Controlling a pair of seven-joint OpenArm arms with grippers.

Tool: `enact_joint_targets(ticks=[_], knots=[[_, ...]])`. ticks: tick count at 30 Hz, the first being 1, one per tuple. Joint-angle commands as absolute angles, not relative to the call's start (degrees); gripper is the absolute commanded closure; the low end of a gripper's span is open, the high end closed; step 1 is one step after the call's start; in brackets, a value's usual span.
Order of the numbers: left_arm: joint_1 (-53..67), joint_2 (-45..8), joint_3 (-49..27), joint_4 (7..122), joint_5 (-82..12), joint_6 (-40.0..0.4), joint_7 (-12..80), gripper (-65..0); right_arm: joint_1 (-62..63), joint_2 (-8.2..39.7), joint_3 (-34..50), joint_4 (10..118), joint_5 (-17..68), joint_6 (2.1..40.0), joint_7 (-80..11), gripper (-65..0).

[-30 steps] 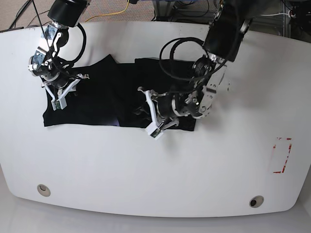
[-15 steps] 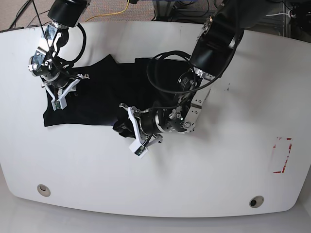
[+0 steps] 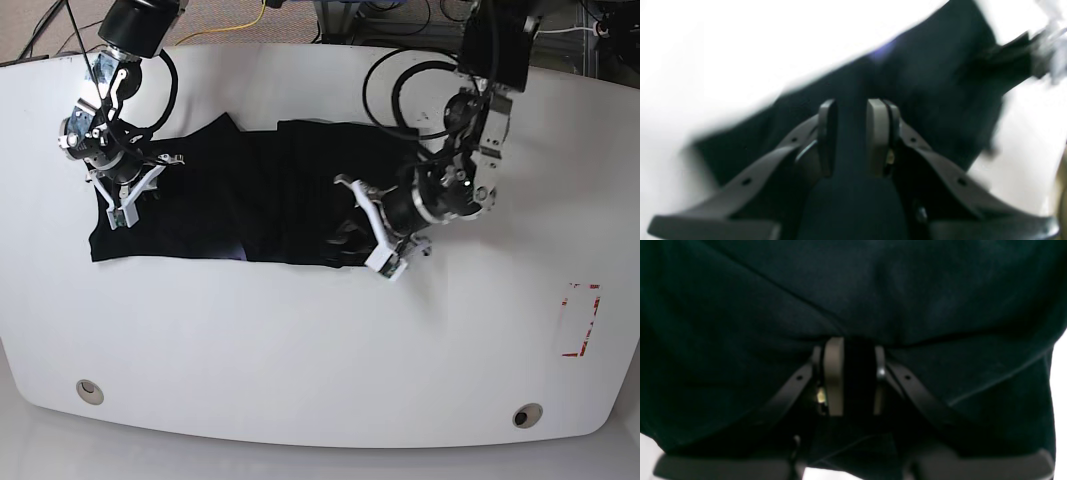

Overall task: Layout the t-shirt on the table in an organized manner, then fold the t-shirt properly
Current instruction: 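Press and smooth the folded section with the left gripper, then grasp the black shirt edges with both grippers at opposite ends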

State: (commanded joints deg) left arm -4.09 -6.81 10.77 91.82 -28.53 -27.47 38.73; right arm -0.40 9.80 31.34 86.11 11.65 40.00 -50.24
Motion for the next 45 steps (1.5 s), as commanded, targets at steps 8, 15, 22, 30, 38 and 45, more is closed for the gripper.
enact_joint_targets(ticks=[8,15,22,30,38,45], knots=[[-2.8,-8.9,9.0,85.8,-28.4,-27.6,38.5,-13.2,-0.3,9.8,31.3,86.1,11.8,40.0,-50.2,-12.4],[-3.8,-9.0,8.9,75.8,-28.4,-27.6,34.9,-13.2,0.9,9.8,31.3,86.5,11.9,40.0,-50.2,-12.5],[-3.9,-9.0,8.9,73.4,-28.4,-27.6,34.8,-13.2,1.5,9.7,31.7,95.6,12.0,40.0,-51.7,-31.7],[-3.7,-10.2,9.0,73.2,-28.4,-27.6,34.8,-13.2,6.0,9.6,36.9,103.2,12.0,40.0,-61.6,-62.9],[-3.9,-10.8,9.0,73.1,-28.4,-27.6,34.8,-13.2,13.7,14.0,46.6,93.4,12.2,40.0,-67.8,-65.0],[-3.9,-11.9,9.0,73.1,-28.4,-27.7,34.8,-13.2,15.5,21.4,49.1,76.4,20.6,40.0,-67.9,-65.0]])
